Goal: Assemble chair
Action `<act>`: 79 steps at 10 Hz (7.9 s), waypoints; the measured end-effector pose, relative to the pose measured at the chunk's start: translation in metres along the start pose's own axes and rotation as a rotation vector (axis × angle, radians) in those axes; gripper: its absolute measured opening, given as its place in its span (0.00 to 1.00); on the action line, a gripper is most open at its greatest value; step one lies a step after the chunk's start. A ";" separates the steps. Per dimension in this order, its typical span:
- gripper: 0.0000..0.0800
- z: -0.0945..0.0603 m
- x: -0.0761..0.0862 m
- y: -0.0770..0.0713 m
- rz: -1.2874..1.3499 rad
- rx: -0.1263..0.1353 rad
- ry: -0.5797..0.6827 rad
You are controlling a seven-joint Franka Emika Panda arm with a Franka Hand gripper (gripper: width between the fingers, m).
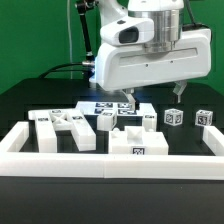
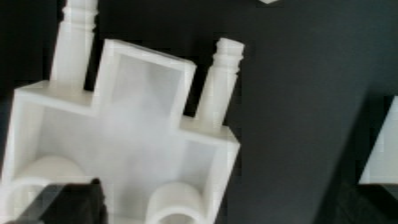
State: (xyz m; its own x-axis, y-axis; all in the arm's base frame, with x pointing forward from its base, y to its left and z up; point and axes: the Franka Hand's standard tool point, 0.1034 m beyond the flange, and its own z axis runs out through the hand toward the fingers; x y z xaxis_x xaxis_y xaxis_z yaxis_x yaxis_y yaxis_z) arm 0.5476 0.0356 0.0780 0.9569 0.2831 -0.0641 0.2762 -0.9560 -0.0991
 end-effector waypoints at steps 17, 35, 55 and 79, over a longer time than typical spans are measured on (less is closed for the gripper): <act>0.81 0.040 0.033 0.002 0.158 -0.010 0.021; 0.05 0.064 0.026 -0.001 0.146 -0.008 0.014; 0.08 0.066 0.072 -0.067 0.148 -0.011 0.049; 0.81 0.035 -0.037 -0.013 0.258 -0.029 0.011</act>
Offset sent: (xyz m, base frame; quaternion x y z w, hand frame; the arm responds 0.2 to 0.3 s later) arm 0.0251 -0.0069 -0.0153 -0.0942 -0.0131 0.1095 0.9894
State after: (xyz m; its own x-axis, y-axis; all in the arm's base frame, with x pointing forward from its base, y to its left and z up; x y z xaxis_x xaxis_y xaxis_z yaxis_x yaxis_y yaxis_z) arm 0.5056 0.0401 0.0473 0.9970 0.0285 -0.0723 0.0247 -0.9983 -0.0523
